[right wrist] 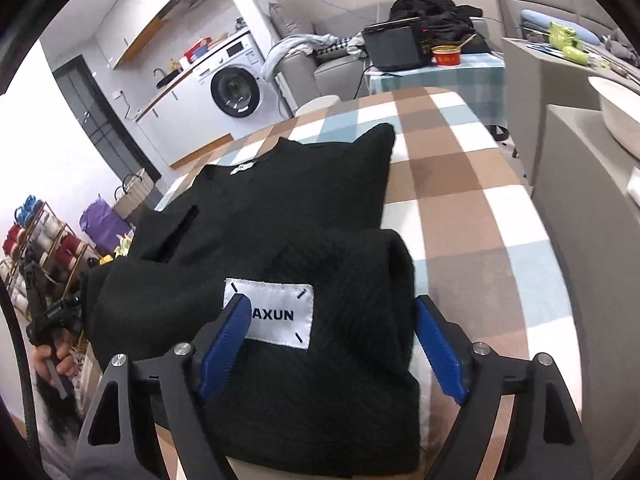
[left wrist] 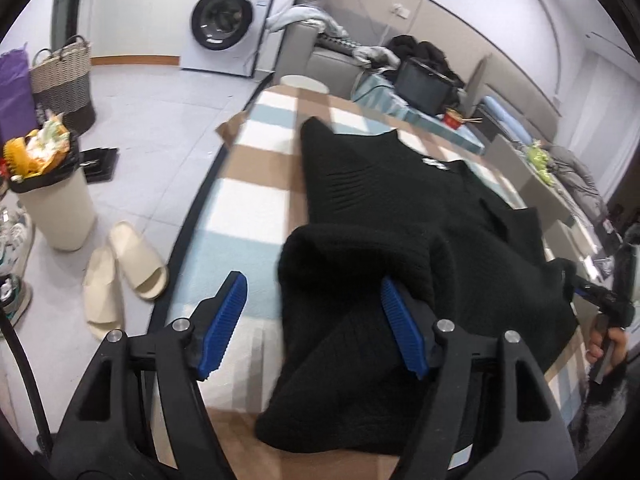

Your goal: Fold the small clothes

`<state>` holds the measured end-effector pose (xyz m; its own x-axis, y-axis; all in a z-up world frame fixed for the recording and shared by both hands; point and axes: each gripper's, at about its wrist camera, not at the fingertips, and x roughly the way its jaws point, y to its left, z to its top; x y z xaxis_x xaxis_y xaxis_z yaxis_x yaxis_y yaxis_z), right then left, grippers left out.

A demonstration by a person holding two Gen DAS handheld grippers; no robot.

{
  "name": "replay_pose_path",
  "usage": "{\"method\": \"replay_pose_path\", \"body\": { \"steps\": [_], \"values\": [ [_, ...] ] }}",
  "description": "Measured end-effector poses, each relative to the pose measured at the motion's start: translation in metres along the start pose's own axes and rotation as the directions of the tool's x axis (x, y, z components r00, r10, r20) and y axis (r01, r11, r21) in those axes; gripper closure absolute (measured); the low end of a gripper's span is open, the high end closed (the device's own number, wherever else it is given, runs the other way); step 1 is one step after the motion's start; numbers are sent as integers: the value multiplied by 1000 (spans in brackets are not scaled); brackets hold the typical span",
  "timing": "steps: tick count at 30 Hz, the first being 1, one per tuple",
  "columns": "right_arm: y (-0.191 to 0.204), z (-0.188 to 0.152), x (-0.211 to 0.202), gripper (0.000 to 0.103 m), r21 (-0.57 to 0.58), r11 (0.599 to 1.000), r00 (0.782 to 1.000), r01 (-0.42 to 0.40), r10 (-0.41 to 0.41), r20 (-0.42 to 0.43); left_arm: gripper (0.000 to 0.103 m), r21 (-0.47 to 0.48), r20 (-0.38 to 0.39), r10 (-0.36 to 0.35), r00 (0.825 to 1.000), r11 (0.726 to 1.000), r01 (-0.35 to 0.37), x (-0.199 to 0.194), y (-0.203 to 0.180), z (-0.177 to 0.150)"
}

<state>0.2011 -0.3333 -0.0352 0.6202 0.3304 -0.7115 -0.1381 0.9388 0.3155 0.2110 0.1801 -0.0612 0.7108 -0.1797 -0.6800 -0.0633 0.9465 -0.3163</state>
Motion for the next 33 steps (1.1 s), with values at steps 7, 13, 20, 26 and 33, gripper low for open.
{"method": "replay_pose_path", "body": {
  "steps": [7, 13, 20, 26, 33],
  "values": [
    [5, 5, 36, 33, -15, 1000, 998, -16, 15, -65, 34, 11, -95, -28, 995, 1000, 29, 45, -16, 6],
    [19, -2, 42, 59, -121, 992, 993, 40, -53, -102, 54, 139, -134, -8, 991, 990, 27, 58, -48, -11],
    [25, -18, 32, 61, -140, 990, 991, 27, -45, -127, 55, 181, -174, -19, 985, 982, 51, 37, -70, -36],
    [23, -41, 12, 60, -103, 994, 990, 31, -45, -135, 55, 147, -137, 27, 990, 989, -7, 2, -58, -61],
    [0, -55, -27, 59, 24, 998, 992, 58, -55, -110, 65, 23, -93, 83, 992, 996, -81, -40, -24, -78]
  ]
}}
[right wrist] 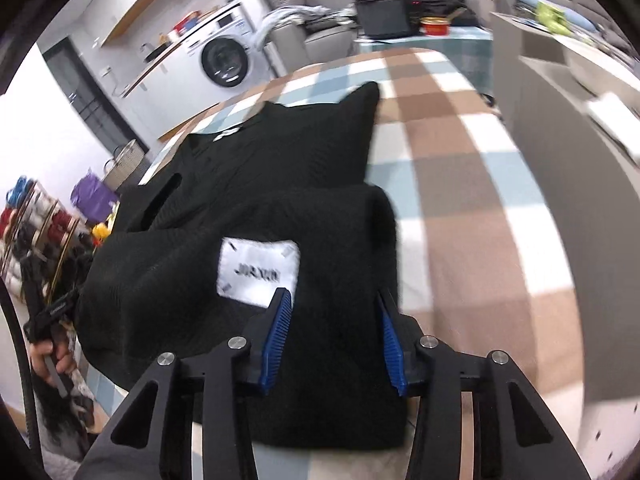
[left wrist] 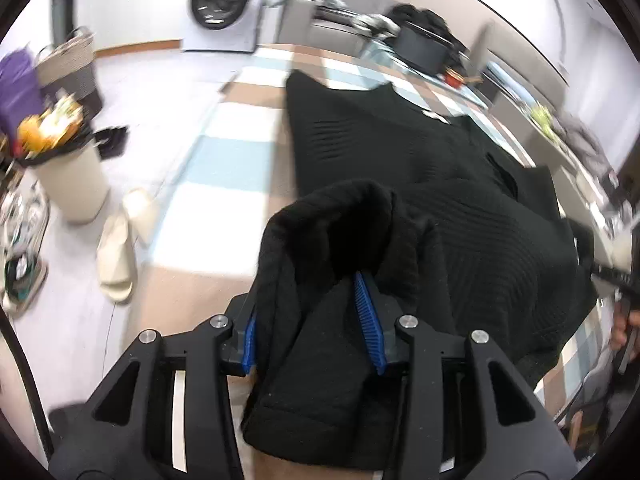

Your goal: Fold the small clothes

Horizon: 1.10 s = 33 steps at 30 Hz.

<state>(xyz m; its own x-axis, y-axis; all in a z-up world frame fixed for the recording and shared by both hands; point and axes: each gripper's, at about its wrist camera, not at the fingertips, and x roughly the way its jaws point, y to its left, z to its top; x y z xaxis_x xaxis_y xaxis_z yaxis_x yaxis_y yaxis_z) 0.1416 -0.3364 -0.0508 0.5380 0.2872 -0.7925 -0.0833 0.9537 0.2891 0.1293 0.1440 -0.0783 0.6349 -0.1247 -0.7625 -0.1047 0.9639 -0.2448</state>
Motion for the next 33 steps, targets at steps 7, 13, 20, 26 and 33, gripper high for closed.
{"method": "replay_pose_path", "body": {
  "steps": [7, 13, 20, 26, 33],
  "values": [
    [-2, -6, -27, 59, 41, 999, 1000, -16, 16, 9, 65, -157, 2, 63, 998, 986, -62, -48, 42, -32],
    [7, -5, -42, 54, 44, 997, 998, -58, 57, 32, 45, -180, 10, 20, 1000, 983, -18, -71, 49, -48],
    [0, -15, -54, 49, 120, 989, 995, -85, 78, 62, 45, -139, -47, -52, 998, 989, 45, -63, 28, -54],
    [-4, -26, -61, 48, 164, 982, 993, -92, 78, 90, 86, -92, -21, -1, 1000, 996, -1, -65, 14, -56],
    [-14, -38, -64, 40, 206, 975, 992, -87, 67, 103, 99, -123, 70, -27, 997, 992, 35, -98, 15, -45]
  ]
}}
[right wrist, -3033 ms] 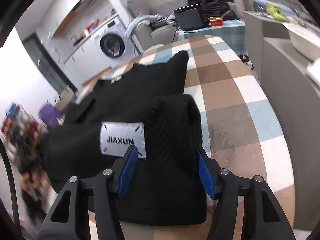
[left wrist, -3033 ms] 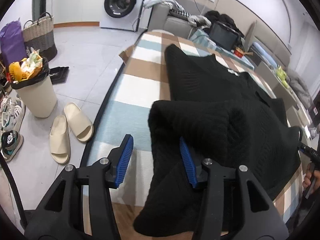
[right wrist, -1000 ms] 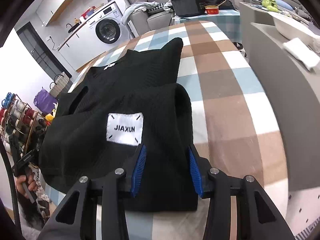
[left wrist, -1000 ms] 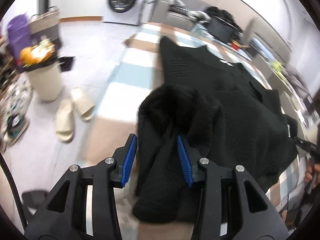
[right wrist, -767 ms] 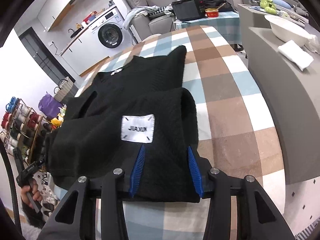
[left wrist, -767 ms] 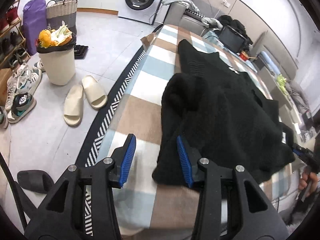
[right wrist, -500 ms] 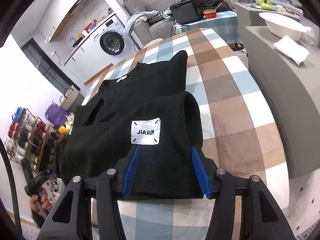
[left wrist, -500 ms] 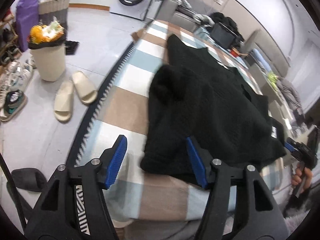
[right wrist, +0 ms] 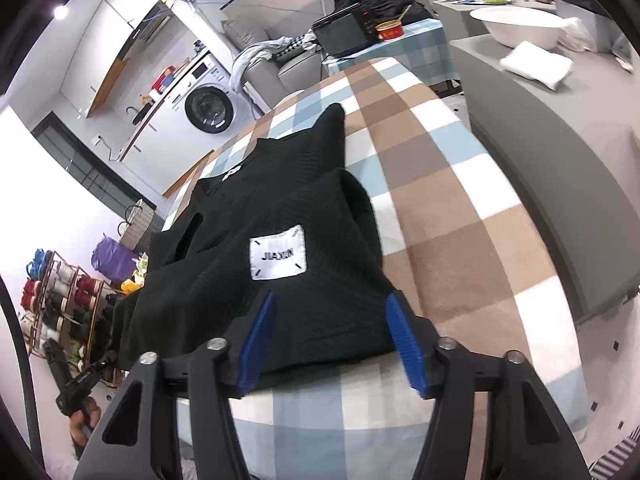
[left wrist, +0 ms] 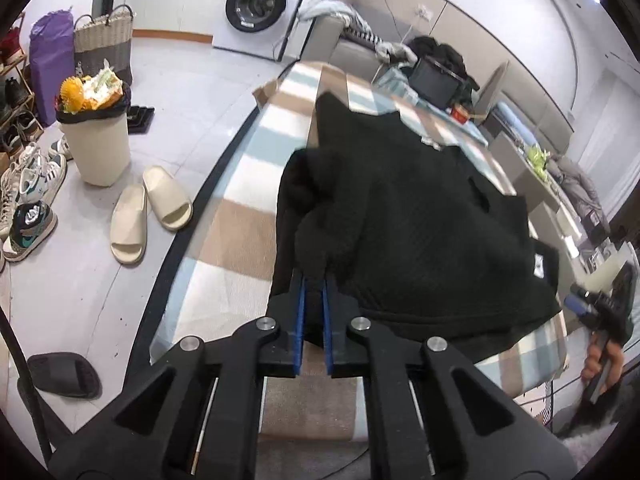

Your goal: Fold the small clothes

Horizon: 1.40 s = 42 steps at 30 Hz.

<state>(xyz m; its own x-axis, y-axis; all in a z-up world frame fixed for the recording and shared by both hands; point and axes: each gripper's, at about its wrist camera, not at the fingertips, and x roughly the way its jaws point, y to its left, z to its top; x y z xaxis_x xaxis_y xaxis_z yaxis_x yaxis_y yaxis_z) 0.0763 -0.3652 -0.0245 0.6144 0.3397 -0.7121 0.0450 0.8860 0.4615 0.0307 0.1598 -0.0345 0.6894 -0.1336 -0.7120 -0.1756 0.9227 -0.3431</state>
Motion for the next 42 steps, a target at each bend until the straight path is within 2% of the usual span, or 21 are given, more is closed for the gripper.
{"method": "replay_pose_path", "body": {
  "steps": [9, 11, 13, 15, 17, 20, 25, 29, 31, 34, 36, 39, 40, 41, 42],
  "values": [
    [-25, -4, 22, 38, 97, 995, 999, -26, 30, -40, 99, -30, 50, -25, 998, 999, 27, -23, -2, 23],
    [-25, -3, 26, 41, 96, 995, 998, -38, 42, -40, 99, -31, 54, -29, 998, 999, 31, -25, -4, 28],
    [-21, -4, 31, 55, 65, 997, 998, -36, 40, -55, 99, -26, 60, -28, 998, 999, 30, -28, -7, 33],
    [-17, -6, 35, 82, 27, 999, 998, -18, 20, -61, 99, -20, 68, -30, 997, 999, 31, -30, -10, 39],
    [-14, -7, 32, 90, 11, 1000, 999, -17, 17, -50, 99, -15, 78, -34, 996, 999, 35, -35, -13, 44],
    [-8, -7, 14, 95, 10, 1000, 1000, -24, 24, 0, 99, -15, 103, -54, 993, 998, 56, -42, -15, 52],
    [6, 8, -24, 96, 62, 991, 987, -119, 111, 117, 99, 7, 170, -98, 980, 995, 98, -59, -24, 80],
    [24, 39, -44, 97, 72, 981, 963, -178, 159, 216, 99, 32, 225, -138, 965, 990, 134, -62, -32, 120],
    [31, 59, -44, 97, 75, 981, 955, -177, 153, 253, 99, 49, 237, -142, 961, 990, 134, -58, -37, 142],
    [40, 99, -29, 97, 82, 985, 952, -154, 126, 280, 99, 65, 248, -148, 957, 989, 136, -39, -43, 180],
    [40, 129, -8, 97, 114, 977, 952, -182, 146, 270, 99, 60, 248, -143, 958, 989, 132, -20, -46, 207],
    [37, 173, 31, 97, 173, 968, 957, -184, 136, 256, 99, 53, 241, -123, 963, 992, 113, 23, -52, 245],
    [35, 187, 46, 94, 198, 964, 962, -175, 125, 244, 95, 37, 248, -113, 962, 994, 107, 39, -51, 254],
    [29, 202, 66, 84, 235, 956, 967, -174, 120, 226, 91, 12, 236, -84, 968, 996, 83, 59, -49, 263],
    [25, 212, 81, 65, 261, 952, 975, -157, 107, 197, 83, -6, 209, -46, 977, 999, 48, 76, -47, 269]
  ]
}}
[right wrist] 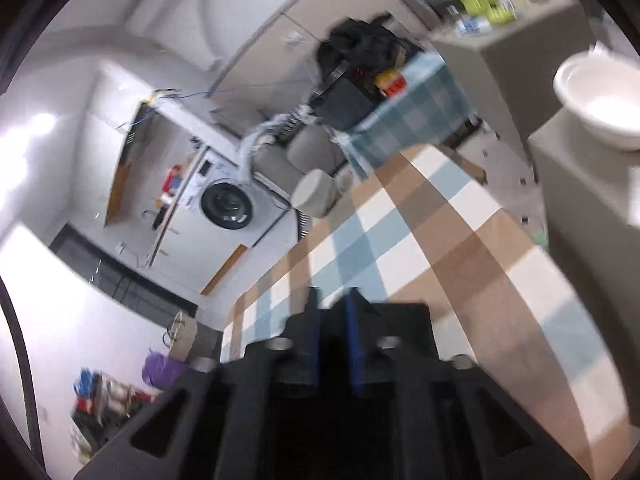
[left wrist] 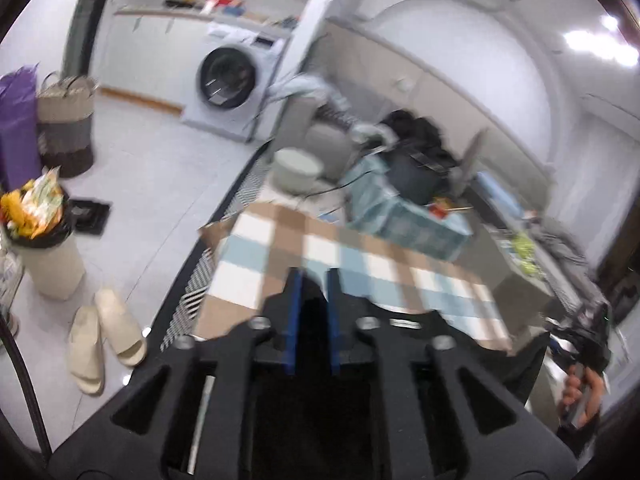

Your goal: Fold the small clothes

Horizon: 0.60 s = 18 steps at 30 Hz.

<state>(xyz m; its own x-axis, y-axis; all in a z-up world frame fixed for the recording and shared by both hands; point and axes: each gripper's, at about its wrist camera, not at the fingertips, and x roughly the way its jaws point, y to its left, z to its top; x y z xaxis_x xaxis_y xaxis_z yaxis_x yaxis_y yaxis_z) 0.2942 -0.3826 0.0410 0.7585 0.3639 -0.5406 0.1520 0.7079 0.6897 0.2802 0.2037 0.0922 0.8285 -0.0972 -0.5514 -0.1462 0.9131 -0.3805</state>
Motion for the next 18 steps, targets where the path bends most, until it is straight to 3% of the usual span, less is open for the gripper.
{"method": "replay_pose_path", "body": {
  "steps": [2, 4, 6, 9, 14, 18],
  "values": [
    [-9, 9, 20, 61, 17, 998, 998, 65, -64, -27, 72, -17, -63, 49, 997, 999, -50, 28, 9, 0],
    [-13, 7, 26, 61, -34, 996, 995, 81, -83, -51, 50, -33, -77, 55, 996, 998, -58, 40, 18, -6],
    [-16, -2, 26, 56, -109, 989, 991, 97, -106, -80, 39, -20, -97, 77, 992, 997, -80, 49, 26, -15],
    [-25, -18, 31, 54, -223, 962, 974, 155, -187, -128, 38, 15, -128, 98, 987, 995, -97, 64, 35, -30],
    [-36, -38, 50, 53, -334, 925, 950, 182, -253, -183, 38, 80, -241, 101, 965, 993, -84, 102, 34, -63],
    [-29, -42, 59, 53, -383, 908, 955, 173, -249, -161, 38, 175, -264, 129, 956, 981, -84, 123, 18, -78]
  ]
}}
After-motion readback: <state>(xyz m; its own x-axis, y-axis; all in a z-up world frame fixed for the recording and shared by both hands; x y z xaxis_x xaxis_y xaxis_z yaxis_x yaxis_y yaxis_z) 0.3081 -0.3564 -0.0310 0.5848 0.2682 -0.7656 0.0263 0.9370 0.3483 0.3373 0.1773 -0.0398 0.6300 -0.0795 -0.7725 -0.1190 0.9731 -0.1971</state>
